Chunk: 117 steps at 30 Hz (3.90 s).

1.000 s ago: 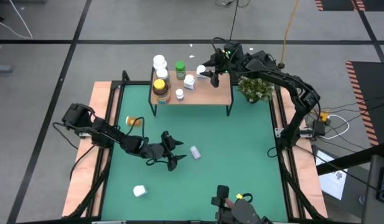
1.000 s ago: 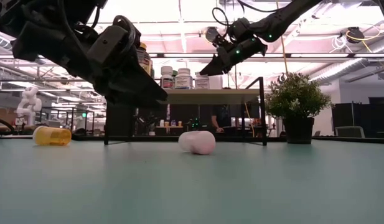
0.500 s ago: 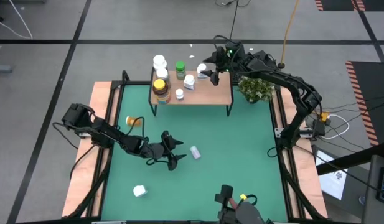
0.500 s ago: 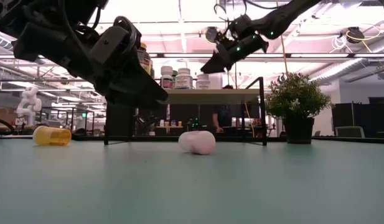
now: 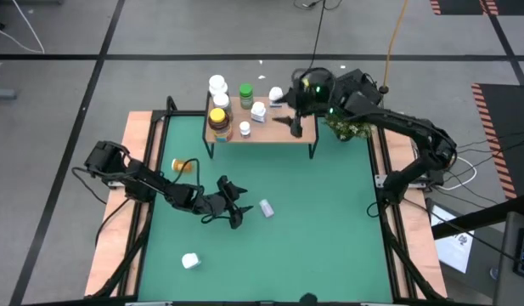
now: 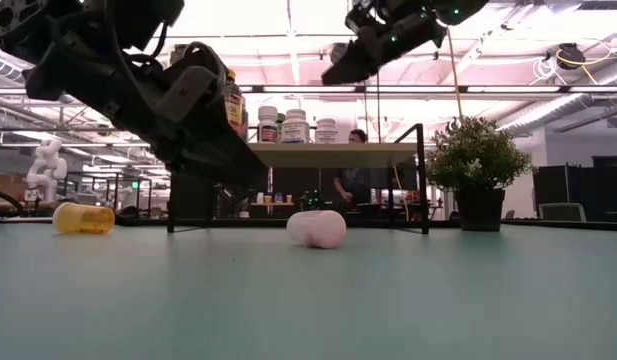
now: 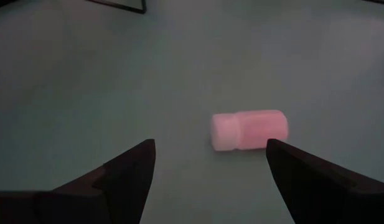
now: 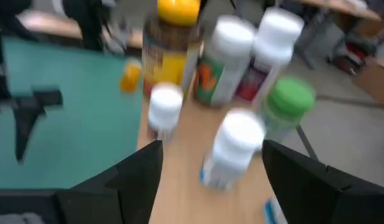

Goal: Pick and place medicine bottles onto shelf by color
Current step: Adjust the white and blue pill bottle on the shelf, then adjust the white and black pill bottle on the shelf, then put the transparent pill bottle on the shelf

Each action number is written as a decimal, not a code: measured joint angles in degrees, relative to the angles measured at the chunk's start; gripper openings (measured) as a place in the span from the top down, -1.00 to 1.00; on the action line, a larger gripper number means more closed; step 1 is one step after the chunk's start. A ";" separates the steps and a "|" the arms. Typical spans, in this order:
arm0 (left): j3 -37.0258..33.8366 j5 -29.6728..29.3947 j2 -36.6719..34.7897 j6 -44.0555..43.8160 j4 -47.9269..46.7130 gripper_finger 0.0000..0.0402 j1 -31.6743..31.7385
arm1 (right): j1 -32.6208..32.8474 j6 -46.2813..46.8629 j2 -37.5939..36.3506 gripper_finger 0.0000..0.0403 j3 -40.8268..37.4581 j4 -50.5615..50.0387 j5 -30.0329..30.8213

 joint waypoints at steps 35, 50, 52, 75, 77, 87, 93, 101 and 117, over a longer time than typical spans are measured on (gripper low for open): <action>0.02 -0.95 0.00 3.46 4.51 -0.52 0.01 | 3.76 4.53 7.24 0.99 -19.25 36.58 15.89; 0.02 -0.91 0.00 3.47 4.17 -0.52 -0.17 | 3.60 4.45 17.38 1.00 -7.82 34.16 13.01; 0.02 -0.59 0.00 3.26 4.01 -0.52 -0.30 | 3.60 4.45 17.43 1.00 -7.42 33.08 12.99; 0.00 -0.53 0.00 -0.38 0.28 -0.52 -1.61 | 18.44 4.78 14.71 1.00 -16.78 48.00 15.64; 0.00 -0.62 0.00 0.30 0.60 -0.52 -1.09 | 19.24 6.33 16.94 1.00 -15.65 51.33 16.16; -0.02 -0.91 0.00 0.06 -0.59 -0.52 -0.71 | 19.91 4.13 21.19 1.00 -13.73 51.12 24.03; 0.00 -0.91 0.00 -0.18 -0.52 -0.52 -0.73 | 17.44 4.66 21.19 1.00 -13.69 52.49 23.90; 0.00 -0.91 0.00 -0.03 -0.55 -0.52 -0.73 | 14.57 6.25 21.19 1.00 -13.69 51.60 23.62; 0.00 -5.89 -5.57 -1.70 -10.59 -0.52 -4.17 | 22.78 13.43 6.35 0.97 -14.80 24.50 15.13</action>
